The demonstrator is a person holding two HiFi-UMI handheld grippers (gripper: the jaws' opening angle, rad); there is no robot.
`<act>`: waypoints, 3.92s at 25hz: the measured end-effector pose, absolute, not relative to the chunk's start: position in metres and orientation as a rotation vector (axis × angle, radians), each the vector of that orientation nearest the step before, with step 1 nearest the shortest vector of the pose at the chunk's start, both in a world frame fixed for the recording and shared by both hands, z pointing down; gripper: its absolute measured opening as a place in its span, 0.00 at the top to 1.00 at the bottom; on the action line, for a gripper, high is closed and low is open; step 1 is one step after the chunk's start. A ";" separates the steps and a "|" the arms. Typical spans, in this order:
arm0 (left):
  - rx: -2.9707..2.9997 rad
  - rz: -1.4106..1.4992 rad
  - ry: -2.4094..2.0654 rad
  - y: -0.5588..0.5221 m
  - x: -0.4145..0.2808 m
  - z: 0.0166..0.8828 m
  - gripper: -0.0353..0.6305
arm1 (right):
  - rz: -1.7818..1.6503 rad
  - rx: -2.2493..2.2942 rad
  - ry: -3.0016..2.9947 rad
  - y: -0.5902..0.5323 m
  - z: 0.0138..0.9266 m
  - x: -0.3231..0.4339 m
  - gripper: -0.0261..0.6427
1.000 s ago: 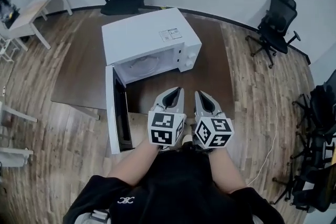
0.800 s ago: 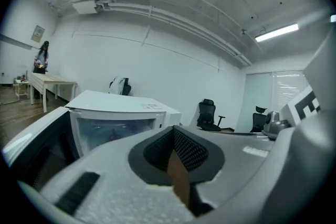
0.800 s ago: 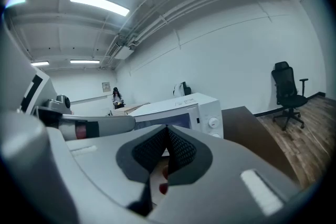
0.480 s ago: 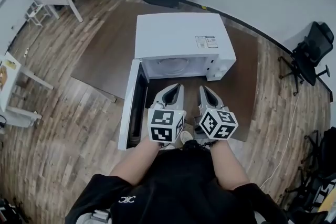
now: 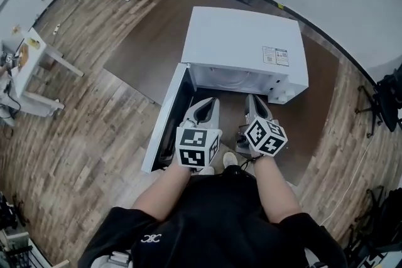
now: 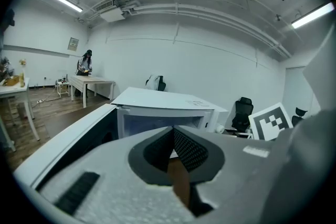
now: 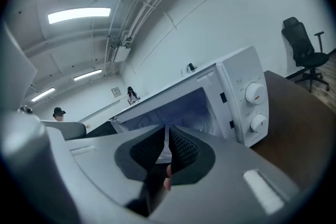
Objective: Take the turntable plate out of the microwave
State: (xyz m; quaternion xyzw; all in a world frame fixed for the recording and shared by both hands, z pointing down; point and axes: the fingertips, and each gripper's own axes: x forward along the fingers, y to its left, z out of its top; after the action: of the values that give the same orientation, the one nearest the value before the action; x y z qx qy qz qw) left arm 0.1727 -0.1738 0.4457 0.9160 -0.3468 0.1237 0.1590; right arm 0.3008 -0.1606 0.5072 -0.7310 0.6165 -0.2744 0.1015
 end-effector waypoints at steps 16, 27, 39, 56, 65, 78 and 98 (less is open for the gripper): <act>2.495 0.492 -1.166 -0.182 0.159 0.480 0.93 | -1.339 -1.600 1.513 -0.222 0.618 0.296 0.73; 2.391 0.545 -1.285 -0.190 0.137 0.500 0.93 | -1.493 -1.499 1.391 -0.251 0.654 0.293 0.73; 2.358 0.575 -1.331 -0.191 0.128 0.506 0.93 | -1.528 -1.444 1.361 -0.262 0.661 0.291 0.79; 2.367 0.589 -1.369 -0.194 0.124 0.501 0.93 | -1.457 -1.444 1.385 -0.290 0.646 0.309 0.74; 2.349 0.593 -1.392 -0.195 0.119 0.501 0.93 | -1.466 -1.452 1.365 -0.306 0.644 0.313 0.78; 2.316 0.608 -1.427 -0.198 0.105 0.502 0.93 | -1.497 -1.449 1.269 -0.332 0.648 0.314 0.90; 2.403 0.596 -1.320 -0.200 0.108 0.493 0.93 | -1.367 -1.221 1.254 -0.311 0.626 0.312 0.90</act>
State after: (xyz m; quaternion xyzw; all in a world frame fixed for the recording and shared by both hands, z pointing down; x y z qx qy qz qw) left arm 0.1085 -0.1997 0.4934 0.8445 -0.4637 0.2094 0.1672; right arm 0.3124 -0.3105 0.6264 -0.4925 0.5058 -0.5513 0.4446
